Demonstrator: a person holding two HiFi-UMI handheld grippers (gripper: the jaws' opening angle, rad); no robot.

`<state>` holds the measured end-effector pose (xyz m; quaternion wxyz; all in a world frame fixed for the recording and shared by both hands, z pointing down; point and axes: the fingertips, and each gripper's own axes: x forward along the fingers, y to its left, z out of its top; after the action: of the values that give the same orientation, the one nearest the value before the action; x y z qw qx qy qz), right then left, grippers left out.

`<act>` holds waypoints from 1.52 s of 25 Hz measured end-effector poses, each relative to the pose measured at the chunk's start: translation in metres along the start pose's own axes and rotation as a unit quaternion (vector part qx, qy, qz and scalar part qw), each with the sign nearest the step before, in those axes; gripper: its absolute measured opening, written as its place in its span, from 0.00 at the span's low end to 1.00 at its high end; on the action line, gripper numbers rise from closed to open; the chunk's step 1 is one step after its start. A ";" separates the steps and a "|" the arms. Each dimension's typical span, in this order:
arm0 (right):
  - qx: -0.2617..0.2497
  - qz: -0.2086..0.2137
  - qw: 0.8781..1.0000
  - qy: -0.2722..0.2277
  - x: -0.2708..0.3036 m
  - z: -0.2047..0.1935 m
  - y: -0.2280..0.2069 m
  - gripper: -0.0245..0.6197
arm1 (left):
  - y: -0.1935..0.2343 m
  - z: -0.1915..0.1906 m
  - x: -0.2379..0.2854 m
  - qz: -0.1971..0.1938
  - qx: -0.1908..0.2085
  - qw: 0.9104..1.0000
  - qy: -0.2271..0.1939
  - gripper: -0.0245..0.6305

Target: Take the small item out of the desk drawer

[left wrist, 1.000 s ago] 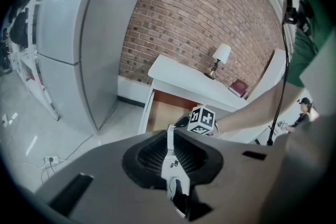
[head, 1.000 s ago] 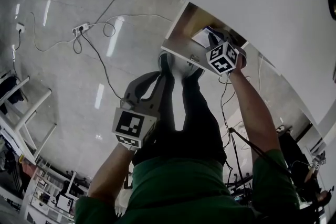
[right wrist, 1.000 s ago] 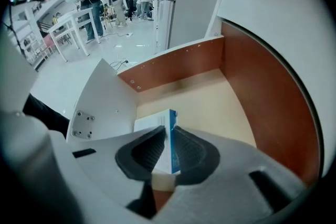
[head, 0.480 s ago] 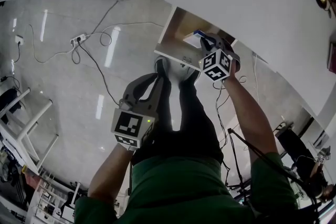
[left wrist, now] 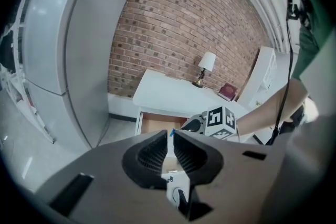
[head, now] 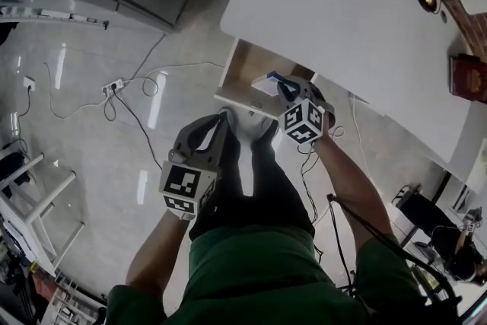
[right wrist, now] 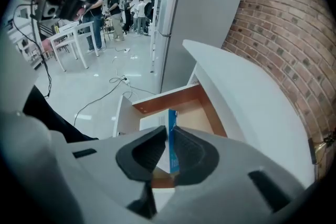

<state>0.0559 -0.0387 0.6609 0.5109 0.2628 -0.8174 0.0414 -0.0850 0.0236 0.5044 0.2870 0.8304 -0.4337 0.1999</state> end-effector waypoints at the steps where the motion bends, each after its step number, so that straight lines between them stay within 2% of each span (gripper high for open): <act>1: 0.005 -0.002 1.000 -0.004 -0.008 0.003 -0.002 0.11 | -0.002 0.005 -0.002 -0.002 0.001 1.000 -0.001 0.09; 14: 0.022 -0.043 0.997 -0.059 -0.105 0.059 -0.037 0.11 | -0.010 0.054 -0.035 0.010 0.035 0.998 -0.046 0.09; 20: 0.065 -0.061 0.991 -0.096 -0.149 0.083 -0.068 0.11 | -0.015 0.075 -0.046 0.012 0.049 0.997 -0.058 0.09; 29: 0.178 -0.069 0.970 -0.150 -0.174 0.092 -0.115 0.11 | -0.013 0.098 -0.059 0.027 0.059 0.995 -0.071 0.09; 38: 0.278 -0.049 0.943 -0.176 -0.168 0.085 -0.150 0.11 | -0.008 0.113 -0.055 0.039 0.063 0.995 -0.070 0.09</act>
<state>0.1148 -0.1309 0.4470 0.2666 0.4369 -0.8368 0.1945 -0.0994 -0.0132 0.3843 0.1956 0.8412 -0.4712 0.1792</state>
